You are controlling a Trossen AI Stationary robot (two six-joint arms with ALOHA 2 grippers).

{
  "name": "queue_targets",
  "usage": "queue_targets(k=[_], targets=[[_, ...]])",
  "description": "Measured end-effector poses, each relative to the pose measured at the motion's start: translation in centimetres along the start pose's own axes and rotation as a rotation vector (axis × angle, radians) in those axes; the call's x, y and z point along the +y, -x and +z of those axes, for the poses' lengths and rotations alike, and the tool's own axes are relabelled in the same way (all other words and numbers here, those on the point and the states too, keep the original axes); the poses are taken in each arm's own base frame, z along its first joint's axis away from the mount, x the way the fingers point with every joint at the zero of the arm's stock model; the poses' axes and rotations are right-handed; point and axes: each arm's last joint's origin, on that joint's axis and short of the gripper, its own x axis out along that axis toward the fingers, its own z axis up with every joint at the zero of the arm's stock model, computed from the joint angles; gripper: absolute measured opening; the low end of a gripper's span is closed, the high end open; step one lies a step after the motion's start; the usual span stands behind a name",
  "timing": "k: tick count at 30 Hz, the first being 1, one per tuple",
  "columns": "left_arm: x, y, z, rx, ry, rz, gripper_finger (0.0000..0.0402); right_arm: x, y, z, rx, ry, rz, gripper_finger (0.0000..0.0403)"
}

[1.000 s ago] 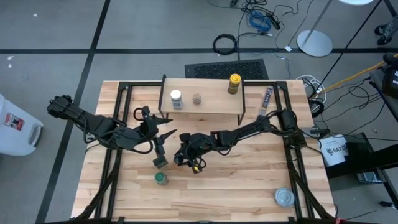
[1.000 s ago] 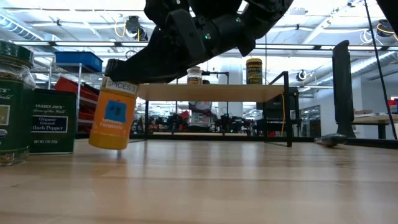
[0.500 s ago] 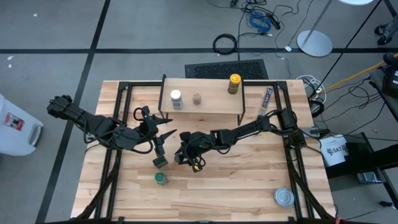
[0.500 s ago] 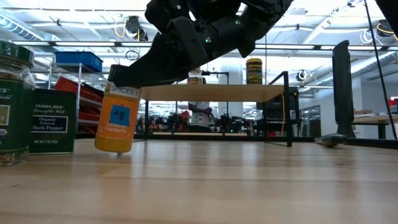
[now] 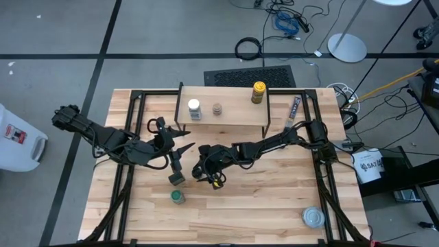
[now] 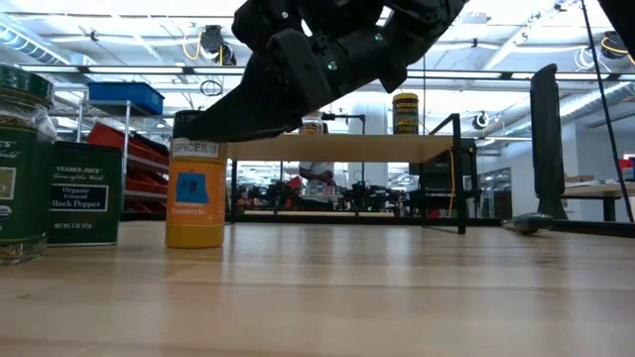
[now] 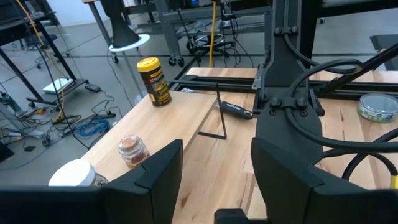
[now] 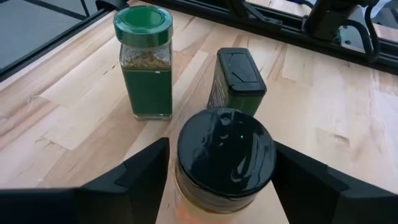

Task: Shelf spices
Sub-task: Remove the black seasoning bottle from the shelf and put it beside the rectangular black seasoning bottle, then remove the light brown seasoning bottle from the shelf

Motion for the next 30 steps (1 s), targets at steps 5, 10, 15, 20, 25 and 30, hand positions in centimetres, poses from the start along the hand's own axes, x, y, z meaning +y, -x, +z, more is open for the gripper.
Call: queue_targets(k=[5, 10, 15, 20, 25, 30], targets=[[0.0, 0.0, 0.0, 0.0, 0.0, 0.0, 0.0199, -0.1, 0.0, 0.0, -0.001, 0.0, -0.001, 0.0253], [0.0, 0.0, 0.0, 0.0, 0.0, 0.0, 0.0199, -0.3, 0.0, 1.1, -0.017, 0.002, -0.003, 0.0253], [-0.1, 0.1, 0.0, -0.001, -0.002, -0.007, 0.0199, -0.5, 0.3, 2.3, 0.053, -0.01, 0.013, 0.0254], [-0.2, 0.4, 0.0, -0.008, -0.017, -0.02, 0.0199, -0.8, 1.4, 3.8, 0.159, -0.031, 0.032, 0.0254], [0.0, 1.0, 0.3, -0.024, -0.004, -0.033, 0.0199, -1.7, 4.3, 6.2, 0.174, -0.051, 0.012, 0.0254], [0.1, 1.5, 0.4, -0.035, 0.001, -0.048, 0.0199, -2.7, 9.1, 8.6, 0.178, -0.048, -0.114, 0.0254]])
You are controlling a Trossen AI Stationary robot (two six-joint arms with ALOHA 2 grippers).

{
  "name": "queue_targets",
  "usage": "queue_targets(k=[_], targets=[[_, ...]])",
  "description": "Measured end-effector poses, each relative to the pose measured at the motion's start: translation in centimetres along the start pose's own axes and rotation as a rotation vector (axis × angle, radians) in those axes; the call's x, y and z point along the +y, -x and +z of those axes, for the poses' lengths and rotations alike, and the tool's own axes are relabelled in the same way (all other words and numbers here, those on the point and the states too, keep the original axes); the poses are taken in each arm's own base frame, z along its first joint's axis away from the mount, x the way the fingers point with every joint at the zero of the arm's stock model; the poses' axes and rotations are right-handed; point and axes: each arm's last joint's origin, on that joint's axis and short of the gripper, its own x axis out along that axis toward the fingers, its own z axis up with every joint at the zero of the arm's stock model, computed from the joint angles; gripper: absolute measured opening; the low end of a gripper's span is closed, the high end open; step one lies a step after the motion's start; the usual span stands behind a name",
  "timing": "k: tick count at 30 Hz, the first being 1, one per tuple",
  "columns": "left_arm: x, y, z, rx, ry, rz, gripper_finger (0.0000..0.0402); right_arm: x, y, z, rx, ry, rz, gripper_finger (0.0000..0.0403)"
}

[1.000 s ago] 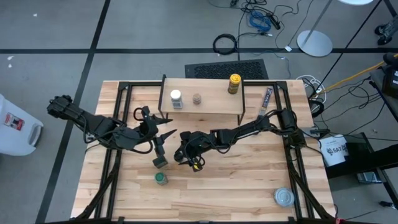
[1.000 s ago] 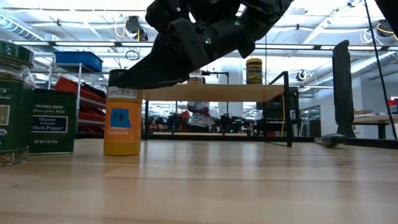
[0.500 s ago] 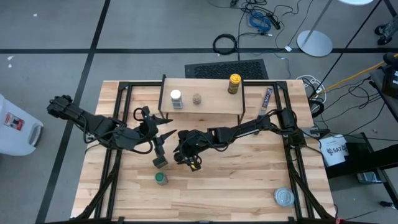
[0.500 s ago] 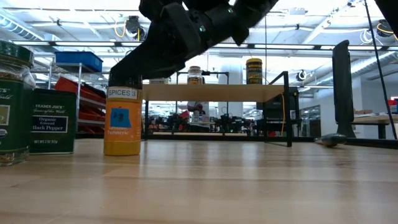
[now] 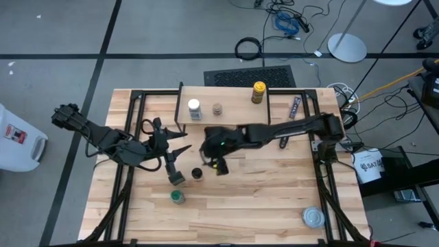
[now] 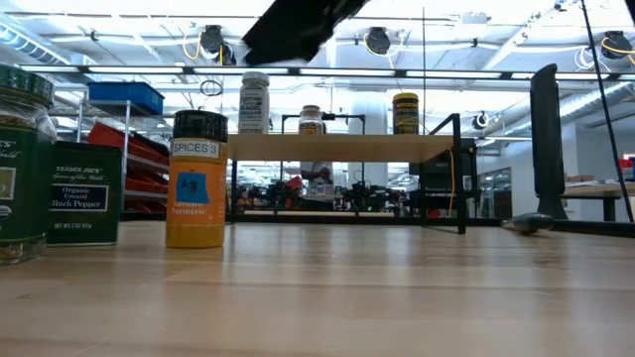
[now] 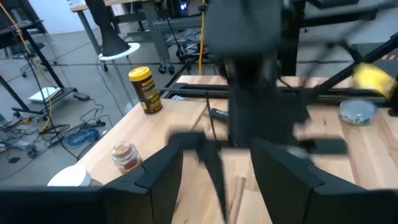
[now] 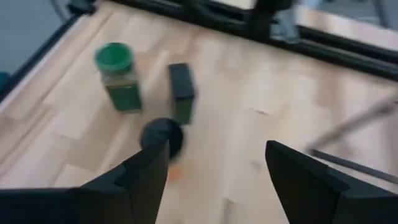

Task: Shelf spices
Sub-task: Remove the light brown seasoning bottle from the shelf

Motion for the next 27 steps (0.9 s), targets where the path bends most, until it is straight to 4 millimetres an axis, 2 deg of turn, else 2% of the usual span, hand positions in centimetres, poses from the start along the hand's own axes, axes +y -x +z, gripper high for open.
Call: queue_targets(k=[6, 11, 15, 18, 23, 27], targets=[[0.0, 0.1, 0.0, -0.003, 0.0, -0.001, 0.0199, -3.4, 6.1, 0.4, 0.033, -0.063, -0.213, 0.0254], [0.0, 0.1, 0.0, -0.003, 0.001, 0.001, 0.0199, -7.7, 8.6, -0.8, 0.05, -0.173, -0.312, 0.0254], [0.0, 0.2, 0.0, -0.004, 0.008, 0.001, 0.0199, -10.7, 9.4, -2.0, 0.037, -0.232, -0.293, 0.0264], [0.0, 0.2, 0.0, -0.004, 0.009, 0.002, 0.0199, -12.0, 9.4, -2.7, 0.031, -0.246, -0.269, 0.0282], [0.0, 0.1, 0.0, -0.002, 0.007, 0.003, 0.0199, -13.4, 8.6, -3.5, 0.035, -0.262, -0.237, 0.0314], [0.0, 0.1, 0.0, -0.002, 0.007, 0.003, 0.0199, -14.0, 7.1, -4.5, 0.078, -0.26, -0.228, 0.032]])
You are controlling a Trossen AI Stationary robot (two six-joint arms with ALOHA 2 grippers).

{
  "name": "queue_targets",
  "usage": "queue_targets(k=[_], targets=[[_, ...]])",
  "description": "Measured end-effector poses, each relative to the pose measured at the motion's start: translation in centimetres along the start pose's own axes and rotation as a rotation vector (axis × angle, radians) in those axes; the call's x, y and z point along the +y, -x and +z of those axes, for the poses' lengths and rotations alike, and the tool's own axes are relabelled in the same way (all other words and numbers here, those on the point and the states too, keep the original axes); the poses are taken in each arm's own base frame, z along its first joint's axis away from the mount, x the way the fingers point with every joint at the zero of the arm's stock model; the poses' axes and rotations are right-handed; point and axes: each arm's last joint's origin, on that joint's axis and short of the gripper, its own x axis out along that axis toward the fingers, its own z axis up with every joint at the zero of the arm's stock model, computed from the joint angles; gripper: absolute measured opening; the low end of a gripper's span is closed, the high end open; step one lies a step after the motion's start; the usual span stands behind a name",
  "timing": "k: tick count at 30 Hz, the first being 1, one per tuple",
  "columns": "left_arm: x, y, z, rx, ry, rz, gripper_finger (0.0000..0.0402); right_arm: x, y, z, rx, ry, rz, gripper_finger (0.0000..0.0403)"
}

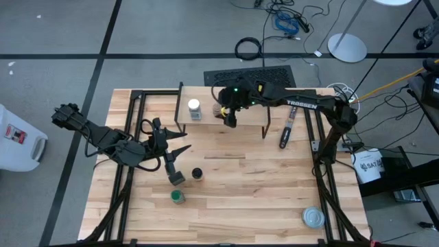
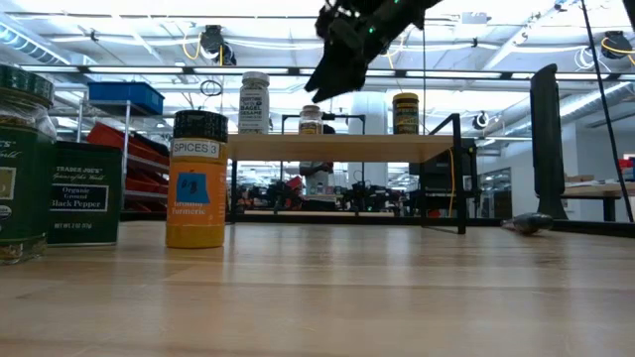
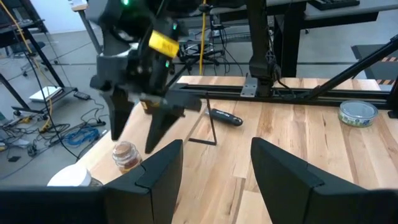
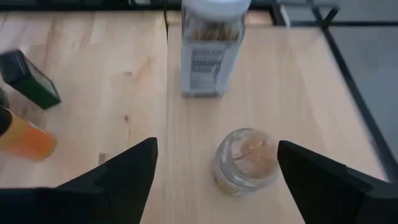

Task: Shelf spices
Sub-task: Remove the light brown seasoning bottle from the shelf

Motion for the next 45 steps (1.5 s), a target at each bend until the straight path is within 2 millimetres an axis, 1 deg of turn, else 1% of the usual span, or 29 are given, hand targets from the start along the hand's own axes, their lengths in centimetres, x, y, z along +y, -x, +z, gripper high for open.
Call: queue_targets(k=[5, 11, 18, 22, 27, 32, 36, 45], targets=[[0.0, 0.0, 0.0, 0.0, 0.001, 0.0, 0.0199, -0.4, -1.1, -0.4, 0.014, -0.003, -0.005, 0.032], [0.0, 0.0, 0.0, 0.0, 0.002, 0.0, 0.0199, -0.9, -1.0, -0.3, -0.002, -0.008, -0.018, 0.032], [0.0, 0.0, 0.0, 0.001, 0.001, 0.0, 0.0199, -0.8, -1.0, -0.3, 0.0, -0.001, -0.022, 0.032], [0.0, 0.0, 0.0, 0.002, 0.0, 0.0, 0.0199, -0.6, -0.8, 0.0, -0.013, 0.018, -0.042, 0.032], [0.0, 0.0, -0.1, 0.005, -0.003, 0.001, 0.0199, -0.7, 0.2, 0.4, -0.032, 0.047, -0.102, 0.032], [0.0, 0.0, -0.2, 0.013, -0.013, 0.002, 0.0199, -1.7, 0.3, 0.1, -0.021, 0.022, -0.116, 0.032], [0.0, 0.0, -0.2, 0.016, -0.007, 0.002, 0.0199, -2.5, -0.3, -0.4, -0.012, -0.019, -0.08, 0.032], [0.0, 0.0, -0.2, 0.015, -0.005, 0.002, 0.0199, -2.5, -1.7, -0.8, 0.003, -0.033, -0.046, 0.032]])
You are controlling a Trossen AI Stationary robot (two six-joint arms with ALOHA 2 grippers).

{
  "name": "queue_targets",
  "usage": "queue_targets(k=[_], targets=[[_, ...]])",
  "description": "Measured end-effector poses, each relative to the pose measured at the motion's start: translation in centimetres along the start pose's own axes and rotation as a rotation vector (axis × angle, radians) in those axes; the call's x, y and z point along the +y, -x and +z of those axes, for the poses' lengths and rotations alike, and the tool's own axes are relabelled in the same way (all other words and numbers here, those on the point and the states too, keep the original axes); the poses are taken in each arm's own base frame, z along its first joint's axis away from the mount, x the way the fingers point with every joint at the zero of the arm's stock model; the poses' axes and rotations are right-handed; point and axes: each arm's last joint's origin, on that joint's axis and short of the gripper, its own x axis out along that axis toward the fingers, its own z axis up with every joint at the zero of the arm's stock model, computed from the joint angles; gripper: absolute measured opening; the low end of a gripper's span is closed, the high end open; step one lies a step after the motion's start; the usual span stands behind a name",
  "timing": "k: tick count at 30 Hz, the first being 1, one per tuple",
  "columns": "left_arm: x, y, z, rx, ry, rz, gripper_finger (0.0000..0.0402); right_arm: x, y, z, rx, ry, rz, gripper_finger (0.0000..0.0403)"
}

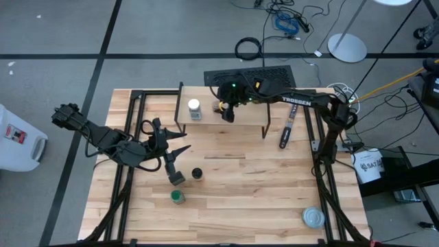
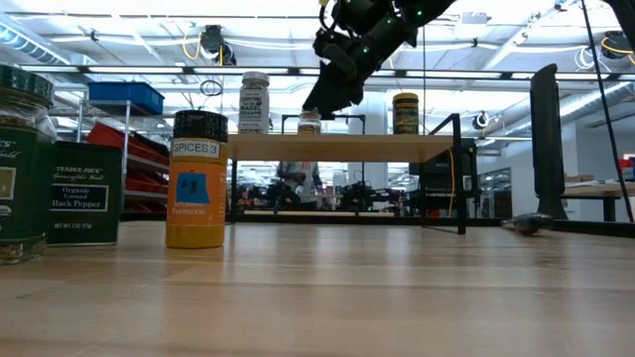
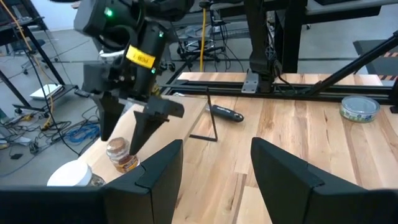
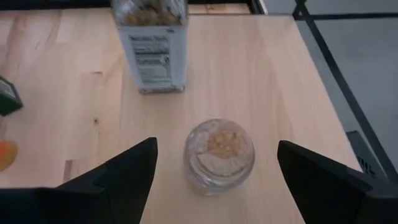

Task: Shelf spices
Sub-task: Remove the light brown seasoning bottle from the shelf

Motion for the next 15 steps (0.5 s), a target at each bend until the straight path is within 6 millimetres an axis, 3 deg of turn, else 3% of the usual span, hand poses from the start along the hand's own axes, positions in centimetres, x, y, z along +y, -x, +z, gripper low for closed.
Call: queue_targets(k=[9, 15], targets=[[0.0, 0.0, 0.02, -0.002, 0.005, 0.0, 0.0199, -0.05, -0.75, -0.16, 0.002, -0.009, 0.0, 0.0319], [0.0, 0.0, 0.02, -0.002, 0.005, 0.0, 0.0199, -0.06, -0.75, -0.33, 0.018, -0.012, 0.002, 0.029]])
